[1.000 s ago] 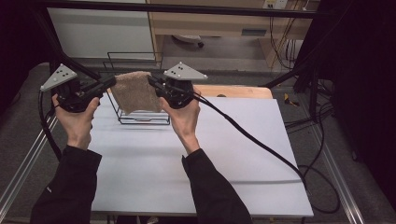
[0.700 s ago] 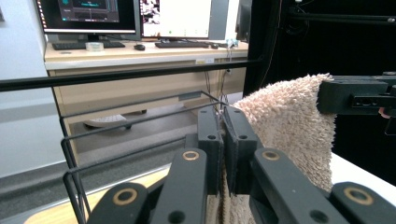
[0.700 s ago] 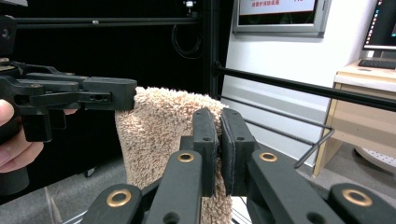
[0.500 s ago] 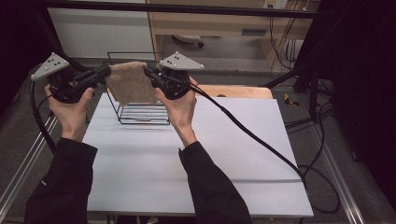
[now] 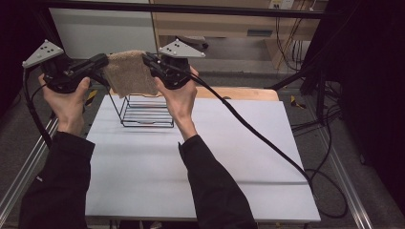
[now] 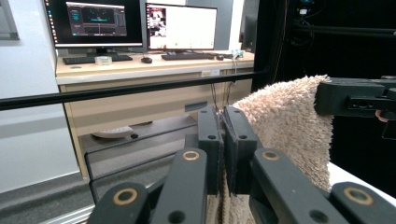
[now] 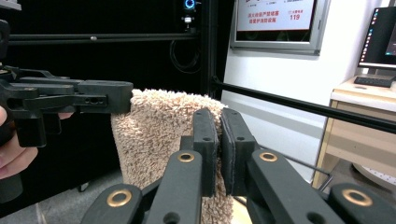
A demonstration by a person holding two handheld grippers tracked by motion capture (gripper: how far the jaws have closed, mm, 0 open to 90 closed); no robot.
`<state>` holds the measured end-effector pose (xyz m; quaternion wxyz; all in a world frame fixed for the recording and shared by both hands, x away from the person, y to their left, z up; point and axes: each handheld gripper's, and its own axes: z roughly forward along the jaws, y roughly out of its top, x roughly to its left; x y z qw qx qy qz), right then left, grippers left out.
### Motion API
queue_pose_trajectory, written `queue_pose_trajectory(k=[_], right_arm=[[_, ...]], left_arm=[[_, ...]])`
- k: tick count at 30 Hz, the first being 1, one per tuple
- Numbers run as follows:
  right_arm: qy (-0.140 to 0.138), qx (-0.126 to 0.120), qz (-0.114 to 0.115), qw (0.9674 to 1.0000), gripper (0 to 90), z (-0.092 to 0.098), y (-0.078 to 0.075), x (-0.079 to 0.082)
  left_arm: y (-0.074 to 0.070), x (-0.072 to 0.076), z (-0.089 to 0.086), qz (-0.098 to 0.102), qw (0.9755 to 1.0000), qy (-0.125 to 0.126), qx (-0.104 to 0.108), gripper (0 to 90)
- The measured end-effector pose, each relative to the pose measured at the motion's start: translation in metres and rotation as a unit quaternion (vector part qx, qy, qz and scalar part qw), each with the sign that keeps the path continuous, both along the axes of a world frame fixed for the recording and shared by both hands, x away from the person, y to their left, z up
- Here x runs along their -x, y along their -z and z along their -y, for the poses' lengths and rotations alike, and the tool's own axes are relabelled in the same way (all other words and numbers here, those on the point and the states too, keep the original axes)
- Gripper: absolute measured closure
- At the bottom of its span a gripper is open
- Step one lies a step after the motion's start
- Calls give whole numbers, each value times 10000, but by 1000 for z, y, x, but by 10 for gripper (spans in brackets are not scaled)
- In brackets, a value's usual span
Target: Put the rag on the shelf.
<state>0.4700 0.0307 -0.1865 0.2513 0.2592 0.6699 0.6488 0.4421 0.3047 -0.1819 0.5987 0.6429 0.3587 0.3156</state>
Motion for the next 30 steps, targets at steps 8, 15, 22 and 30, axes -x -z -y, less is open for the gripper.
queue_pose_trajectory(k=[8,15,22,30], right_arm=[[31,6,147,9999,860,-6,-13,-8],[45,32,203,9998,860,-14,-21,-15],[94,16,220,9997,859,-17,-25,-26],[189,9,187,9996,859,-13,-27,-41]], left_arm=[[-12,-10,-5,6,10000,-60,76,862],[-19,-20,-10,23,9999,-133,80,861],[-25,-32,-11,31,9998,-167,70,861],[-30,-48,-5,6,9999,-162,29,862]])
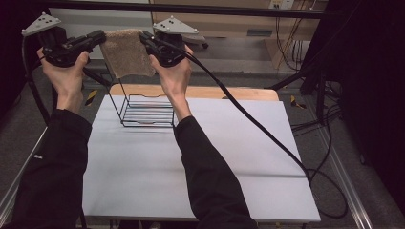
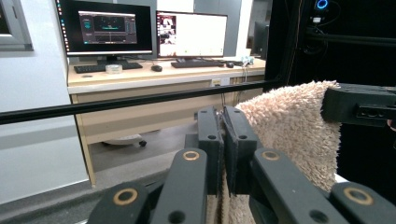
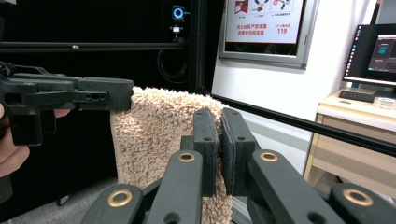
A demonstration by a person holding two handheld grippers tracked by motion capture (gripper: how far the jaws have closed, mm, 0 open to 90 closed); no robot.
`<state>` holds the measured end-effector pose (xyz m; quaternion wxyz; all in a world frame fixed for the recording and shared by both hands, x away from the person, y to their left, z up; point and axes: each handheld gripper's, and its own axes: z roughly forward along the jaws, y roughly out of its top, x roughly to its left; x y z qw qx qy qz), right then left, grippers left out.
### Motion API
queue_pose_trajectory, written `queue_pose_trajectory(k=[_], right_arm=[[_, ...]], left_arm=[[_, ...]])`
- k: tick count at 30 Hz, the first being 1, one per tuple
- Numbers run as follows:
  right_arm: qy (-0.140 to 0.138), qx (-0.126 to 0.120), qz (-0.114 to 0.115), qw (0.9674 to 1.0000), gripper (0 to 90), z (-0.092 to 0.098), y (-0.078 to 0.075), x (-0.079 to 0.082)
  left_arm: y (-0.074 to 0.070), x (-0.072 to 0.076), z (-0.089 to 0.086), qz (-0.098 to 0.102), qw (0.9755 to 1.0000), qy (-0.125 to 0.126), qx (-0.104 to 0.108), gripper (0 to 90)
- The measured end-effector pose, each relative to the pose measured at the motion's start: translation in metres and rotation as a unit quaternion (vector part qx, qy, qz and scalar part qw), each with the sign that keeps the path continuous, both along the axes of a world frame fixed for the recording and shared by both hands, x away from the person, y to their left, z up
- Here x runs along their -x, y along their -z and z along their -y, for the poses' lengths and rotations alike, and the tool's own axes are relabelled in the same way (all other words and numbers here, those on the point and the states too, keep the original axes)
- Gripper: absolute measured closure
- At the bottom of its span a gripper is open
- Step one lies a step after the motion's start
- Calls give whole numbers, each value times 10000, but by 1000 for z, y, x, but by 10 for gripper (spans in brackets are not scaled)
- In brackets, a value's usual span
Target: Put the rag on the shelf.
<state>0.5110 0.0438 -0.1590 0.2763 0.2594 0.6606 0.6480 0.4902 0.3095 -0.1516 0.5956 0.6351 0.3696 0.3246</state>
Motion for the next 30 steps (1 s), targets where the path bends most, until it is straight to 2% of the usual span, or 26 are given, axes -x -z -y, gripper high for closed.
queue_pose_trajectory(k=[14,19,23,30], right_arm=[[108,86,-68,9999,859,0,6,-24],[190,196,-66,9996,860,-2,11,-32],[197,190,-127,9995,860,-2,13,-36],[220,326,-146,9991,860,-6,20,-41]], left_arm=[[1,-26,1,-55,10000,-17,-66,862],[6,-35,2,-62,9999,-27,-94,862],[9,-41,1,-101,9999,-23,-103,862],[20,-45,0,-168,9997,-52,-182,863]])
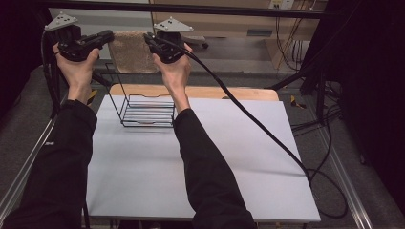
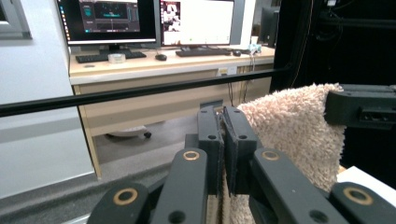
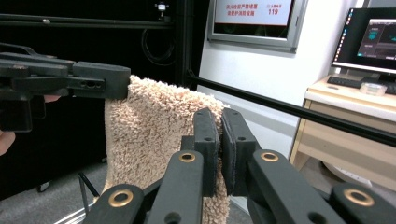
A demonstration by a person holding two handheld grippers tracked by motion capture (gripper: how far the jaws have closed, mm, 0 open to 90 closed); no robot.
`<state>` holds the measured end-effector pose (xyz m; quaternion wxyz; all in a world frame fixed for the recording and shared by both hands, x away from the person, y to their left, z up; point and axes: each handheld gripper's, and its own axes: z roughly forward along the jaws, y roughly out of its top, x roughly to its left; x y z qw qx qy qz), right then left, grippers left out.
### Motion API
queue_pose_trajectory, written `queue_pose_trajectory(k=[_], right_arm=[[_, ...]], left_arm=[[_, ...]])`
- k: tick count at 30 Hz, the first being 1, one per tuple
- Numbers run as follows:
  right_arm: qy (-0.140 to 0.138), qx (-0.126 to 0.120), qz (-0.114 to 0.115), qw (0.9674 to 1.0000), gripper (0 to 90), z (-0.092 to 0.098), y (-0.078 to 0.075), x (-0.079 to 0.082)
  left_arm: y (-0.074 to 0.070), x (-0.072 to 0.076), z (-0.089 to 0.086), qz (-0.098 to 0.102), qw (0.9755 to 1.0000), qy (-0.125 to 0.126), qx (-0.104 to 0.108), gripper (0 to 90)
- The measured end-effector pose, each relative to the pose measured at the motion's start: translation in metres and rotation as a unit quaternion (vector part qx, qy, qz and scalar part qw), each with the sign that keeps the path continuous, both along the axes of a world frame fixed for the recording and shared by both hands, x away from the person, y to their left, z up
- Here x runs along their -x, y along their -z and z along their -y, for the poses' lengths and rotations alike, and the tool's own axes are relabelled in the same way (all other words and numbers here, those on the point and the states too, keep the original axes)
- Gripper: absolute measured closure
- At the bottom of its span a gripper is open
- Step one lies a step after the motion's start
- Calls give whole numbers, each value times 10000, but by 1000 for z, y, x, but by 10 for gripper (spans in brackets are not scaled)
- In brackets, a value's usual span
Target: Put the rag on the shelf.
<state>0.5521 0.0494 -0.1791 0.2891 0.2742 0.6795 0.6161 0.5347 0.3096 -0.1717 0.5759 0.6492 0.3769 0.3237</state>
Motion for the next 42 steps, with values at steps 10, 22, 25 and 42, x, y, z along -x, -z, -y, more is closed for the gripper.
queue_pose_trajectory(k=[10,22,25,42], right_arm=[[6,177,-199,9996,859,-4,14,0],[-44,231,-360,9991,859,2,33,5],[-60,218,-392,9990,858,2,36,7],[-240,362,-320,9985,853,1,39,28]], left_arm=[[15,5,-3,-45,9999,80,-124,862],[34,10,-1,-148,9995,174,-200,862],[35,13,-1,-139,9995,214,-199,862],[46,42,-9,-101,9991,355,-215,861]])
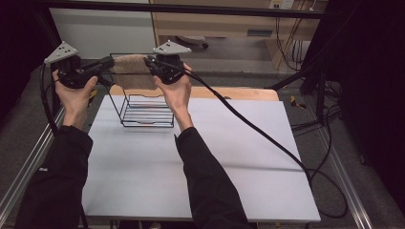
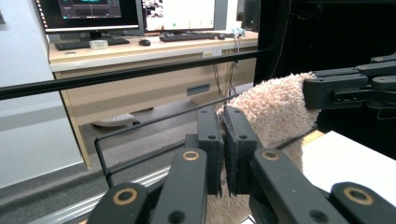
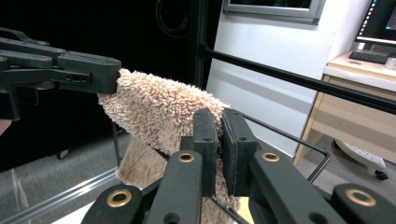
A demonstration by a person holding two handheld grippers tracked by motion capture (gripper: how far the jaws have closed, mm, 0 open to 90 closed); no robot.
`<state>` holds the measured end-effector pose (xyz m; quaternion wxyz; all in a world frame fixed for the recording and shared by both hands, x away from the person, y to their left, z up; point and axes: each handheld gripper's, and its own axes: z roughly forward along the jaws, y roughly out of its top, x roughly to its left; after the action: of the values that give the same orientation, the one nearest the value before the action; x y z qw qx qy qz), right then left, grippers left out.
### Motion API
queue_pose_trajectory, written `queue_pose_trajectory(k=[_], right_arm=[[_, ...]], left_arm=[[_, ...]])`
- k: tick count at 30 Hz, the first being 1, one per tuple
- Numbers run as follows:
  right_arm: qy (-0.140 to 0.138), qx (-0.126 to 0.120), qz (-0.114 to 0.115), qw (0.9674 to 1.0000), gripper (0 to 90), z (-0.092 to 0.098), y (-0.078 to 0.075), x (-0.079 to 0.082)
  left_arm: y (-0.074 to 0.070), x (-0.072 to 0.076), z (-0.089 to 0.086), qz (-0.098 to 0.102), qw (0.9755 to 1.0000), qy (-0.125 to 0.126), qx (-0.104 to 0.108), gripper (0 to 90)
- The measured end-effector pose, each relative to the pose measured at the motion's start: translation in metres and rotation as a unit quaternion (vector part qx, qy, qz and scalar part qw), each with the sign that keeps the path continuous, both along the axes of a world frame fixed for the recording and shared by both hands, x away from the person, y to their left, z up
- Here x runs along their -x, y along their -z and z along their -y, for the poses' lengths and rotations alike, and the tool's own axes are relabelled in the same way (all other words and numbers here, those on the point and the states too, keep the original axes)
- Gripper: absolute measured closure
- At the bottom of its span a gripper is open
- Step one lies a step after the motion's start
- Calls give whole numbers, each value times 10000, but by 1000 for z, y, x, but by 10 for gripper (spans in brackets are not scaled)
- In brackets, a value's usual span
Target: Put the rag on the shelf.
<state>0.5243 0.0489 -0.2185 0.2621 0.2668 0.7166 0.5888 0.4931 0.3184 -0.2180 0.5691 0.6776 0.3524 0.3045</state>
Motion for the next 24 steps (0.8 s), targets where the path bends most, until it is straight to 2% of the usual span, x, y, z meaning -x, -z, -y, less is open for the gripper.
queue_pose_trajectory(k=[6,12,19,24], right_arm=[[-78,108,-123,9998,849,2,3,5],[-186,259,-113,9994,846,4,7,10],[-256,465,-108,9985,843,4,11,13],[-260,524,-98,9982,843,4,11,14]], left_arm=[[3,6,2,-92,9999,-6,-130,857],[8,10,4,-188,9995,-60,-234,850],[18,14,4,-396,9990,-94,-207,830],[15,17,2,-506,9985,-106,-154,781]])
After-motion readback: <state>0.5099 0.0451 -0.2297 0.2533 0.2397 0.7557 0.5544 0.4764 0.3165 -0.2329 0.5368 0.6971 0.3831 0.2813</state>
